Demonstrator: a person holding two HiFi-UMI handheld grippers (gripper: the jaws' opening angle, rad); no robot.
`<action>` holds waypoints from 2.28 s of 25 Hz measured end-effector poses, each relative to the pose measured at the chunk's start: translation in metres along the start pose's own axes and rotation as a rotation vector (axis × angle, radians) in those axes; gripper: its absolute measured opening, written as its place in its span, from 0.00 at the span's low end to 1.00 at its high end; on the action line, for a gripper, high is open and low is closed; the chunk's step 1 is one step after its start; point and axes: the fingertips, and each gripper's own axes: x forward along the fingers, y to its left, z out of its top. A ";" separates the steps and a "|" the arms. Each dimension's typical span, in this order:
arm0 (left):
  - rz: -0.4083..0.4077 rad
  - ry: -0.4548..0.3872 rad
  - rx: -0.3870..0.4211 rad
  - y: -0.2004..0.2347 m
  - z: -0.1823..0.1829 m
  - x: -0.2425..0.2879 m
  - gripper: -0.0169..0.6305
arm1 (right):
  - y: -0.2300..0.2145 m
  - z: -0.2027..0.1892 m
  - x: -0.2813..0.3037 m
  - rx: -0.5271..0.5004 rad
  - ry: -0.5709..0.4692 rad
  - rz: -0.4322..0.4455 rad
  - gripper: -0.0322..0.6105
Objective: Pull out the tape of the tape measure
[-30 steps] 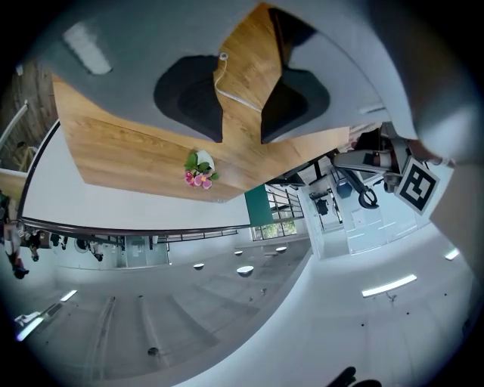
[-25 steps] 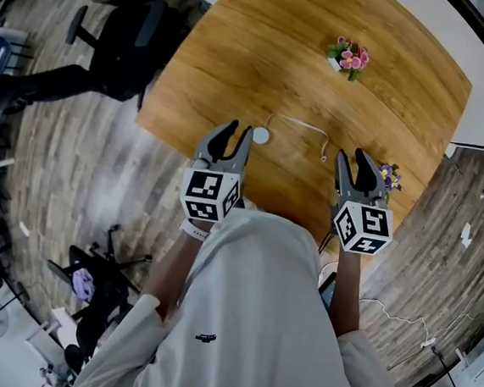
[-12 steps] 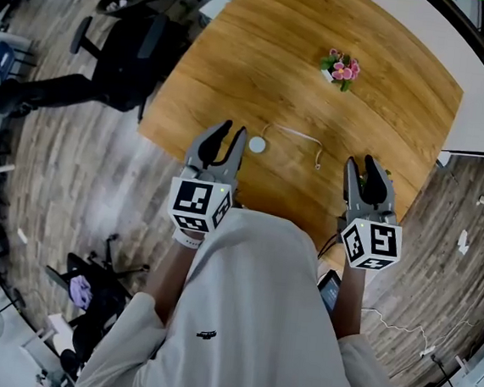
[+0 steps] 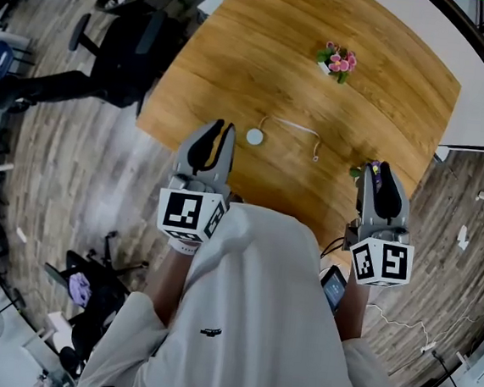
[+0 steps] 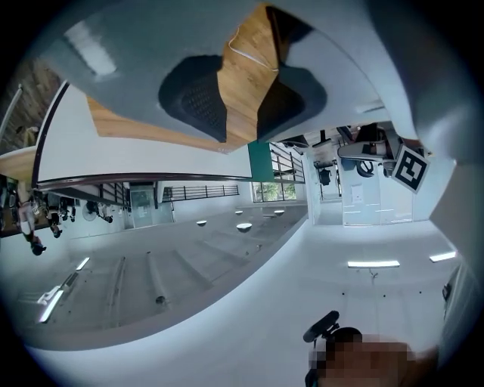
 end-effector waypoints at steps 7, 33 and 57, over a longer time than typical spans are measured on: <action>-0.003 -0.022 -0.017 -0.008 0.005 -0.017 0.05 | -0.007 0.016 -0.026 -0.011 -0.094 -0.079 0.13; -0.016 -0.017 0.013 -0.018 0.007 -0.038 0.05 | 0.016 -0.001 -0.024 0.005 -0.073 -0.004 0.05; -0.011 -0.029 0.019 -0.026 0.010 -0.043 0.05 | 0.024 0.004 -0.022 -0.008 -0.080 0.044 0.05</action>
